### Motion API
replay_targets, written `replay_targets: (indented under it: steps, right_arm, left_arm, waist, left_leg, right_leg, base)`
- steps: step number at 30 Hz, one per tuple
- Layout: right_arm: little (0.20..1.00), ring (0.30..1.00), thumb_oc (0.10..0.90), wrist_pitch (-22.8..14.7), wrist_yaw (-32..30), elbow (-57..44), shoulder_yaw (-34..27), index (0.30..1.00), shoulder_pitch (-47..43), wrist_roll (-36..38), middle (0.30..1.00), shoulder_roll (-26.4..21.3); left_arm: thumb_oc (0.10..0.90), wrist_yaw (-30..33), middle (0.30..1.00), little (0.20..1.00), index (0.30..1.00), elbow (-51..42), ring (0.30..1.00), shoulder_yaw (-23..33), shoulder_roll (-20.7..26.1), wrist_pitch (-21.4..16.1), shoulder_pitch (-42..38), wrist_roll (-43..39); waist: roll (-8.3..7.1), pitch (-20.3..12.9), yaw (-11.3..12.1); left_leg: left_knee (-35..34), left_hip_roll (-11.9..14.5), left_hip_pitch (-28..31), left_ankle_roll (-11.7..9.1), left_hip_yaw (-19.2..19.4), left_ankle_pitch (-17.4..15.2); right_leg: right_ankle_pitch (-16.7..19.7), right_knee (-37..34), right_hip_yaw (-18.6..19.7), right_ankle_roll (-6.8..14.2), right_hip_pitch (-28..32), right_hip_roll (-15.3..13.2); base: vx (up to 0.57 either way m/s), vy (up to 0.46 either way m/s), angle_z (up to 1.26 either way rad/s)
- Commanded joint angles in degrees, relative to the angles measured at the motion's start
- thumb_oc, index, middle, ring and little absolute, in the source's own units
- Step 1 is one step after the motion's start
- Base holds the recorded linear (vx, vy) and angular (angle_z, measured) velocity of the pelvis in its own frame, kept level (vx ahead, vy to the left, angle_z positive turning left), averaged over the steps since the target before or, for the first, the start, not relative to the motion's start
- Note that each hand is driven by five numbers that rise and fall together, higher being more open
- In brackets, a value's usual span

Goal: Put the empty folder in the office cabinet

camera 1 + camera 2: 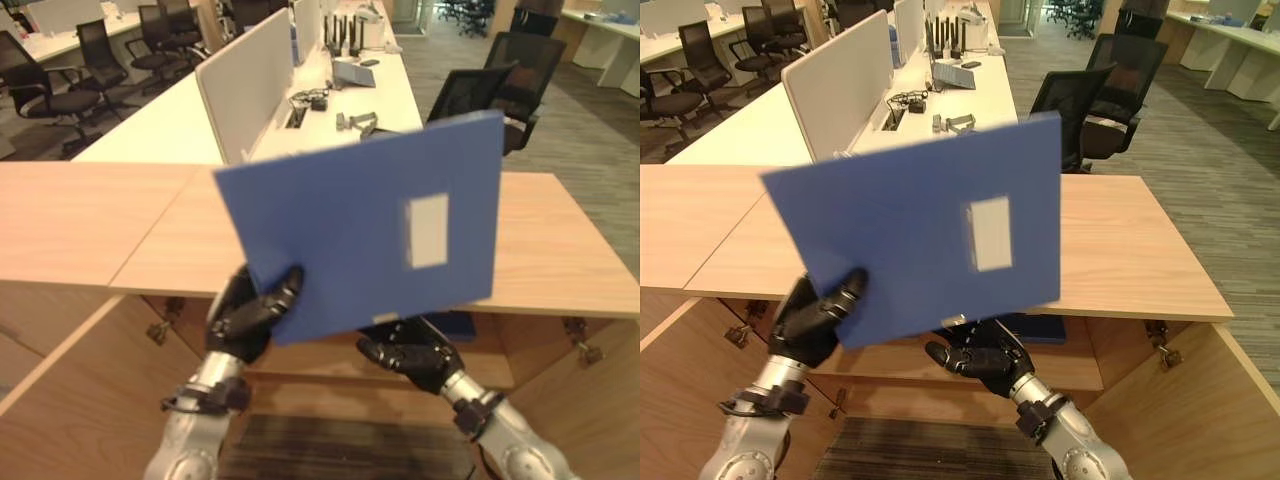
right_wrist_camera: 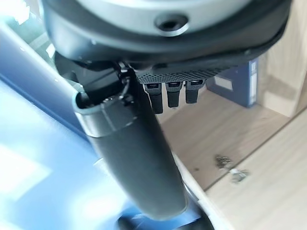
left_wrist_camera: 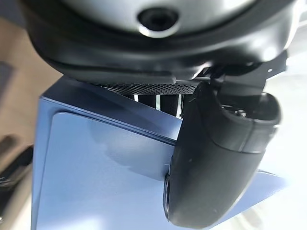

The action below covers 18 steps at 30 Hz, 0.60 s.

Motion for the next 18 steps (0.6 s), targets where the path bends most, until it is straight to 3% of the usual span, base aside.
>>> replay_targets:
  steps: [1,4,9,11,14,18]
  right_arm:
    - [0.900,0.900,0.800,-3.57,6.11,-9.59,0.44,0.900,-9.48,0.80,0.900,-1.25]
    - [0.900,0.900,0.800,-2.60,7.48,-9.95,1.44,0.900,-11.79,1.33,0.900,-3.04]
    - [0.900,0.900,0.800,-1.54,7.67,-8.66,4.10,0.900,-15.45,-4.55,0.900,-6.27]
    - [0.900,0.900,0.800,-1.56,7.07,-7.47,4.31,0.900,-15.66,-5.73,0.900,-5.86]
    - [0.900,0.900,0.800,-1.55,4.37,-0.90,7.32,0.900,-17.95,-15.14,0.900,-2.17]
    - [0.900,0.900,0.800,-1.07,5.55,1.21,11.07,0.900,-20.86,-19.44,0.900,1.06]
  left_arm:
    - [0.400,-4.11,0.300,0.300,0.300,-7.33,0.300,2.76,2.16,-9.00,-9.66,-5.37]
    - [0.400,-4.57,0.300,0.300,0.300,-7.76,0.300,2.83,1.88,-9.46,-10.21,-7.98]
    - [0.400,-5.02,0.300,0.300,0.300,-9.40,0.300,2.48,1.90,-9.80,-11.83,-10.24]
    - [0.400,-4.83,0.300,0.300,0.300,-9.44,0.300,1.93,1.72,-9.85,-12.15,-10.06]
    - [0.400,-3.55,0.300,0.300,0.300,-10.37,0.300,0.38,1.22,-9.71,-14.11,-8.10]
    - [0.400,-2.15,0.300,0.300,0.300,-9.61,0.300,-0.08,0.53,-9.85,-15.91,-5.78]
  waist:
    - [-1.72,-4.12,0.21]
    - [-1.69,-4.12,0.51]
    - [-1.71,-4.13,1.11]
    - [-1.67,-4.09,1.17]
    - [-1.60,-3.89,1.60]
    - [-1.54,-3.80,2.20]
  left_leg:
    - [0.35,2.20,-0.90,-1.48,-3.60,1.75]
    - [0.43,2.31,-0.99,-1.53,-3.75,1.91]
    - [0.48,2.30,-1.34,-1.60,-4.18,2.14]
    - [0.52,2.32,-1.40,-1.59,-4.24,2.18]
    - [0.51,2.25,-1.62,-1.49,-4.45,2.31]
    - [0.56,2.19,-1.75,-1.42,-4.69,2.34]
  right_leg:
    - [-5.13,5.07,1.14,4.28,0.93,-4.13]
    - [-5.29,5.27,0.86,4.25,0.90,-3.99]
    - [-5.44,5.51,0.57,4.07,0.78,-3.70]
    - [-5.45,5.58,0.50,4.04,0.74,-3.65]
    - [-5.48,5.73,0.28,3.87,0.67,-3.52]
    - [-5.72,5.87,-0.08,3.67,0.78,-3.31]
  base:
    - [-0.01,-0.010,0.05]
    - [-0.02,-0.014,0.05]
    - [-0.01,-0.005,0.02]
    - [0.00,0.000,0.00]
    - [-0.02,-0.010,0.03]
    - [-0.01,-0.010,0.05]
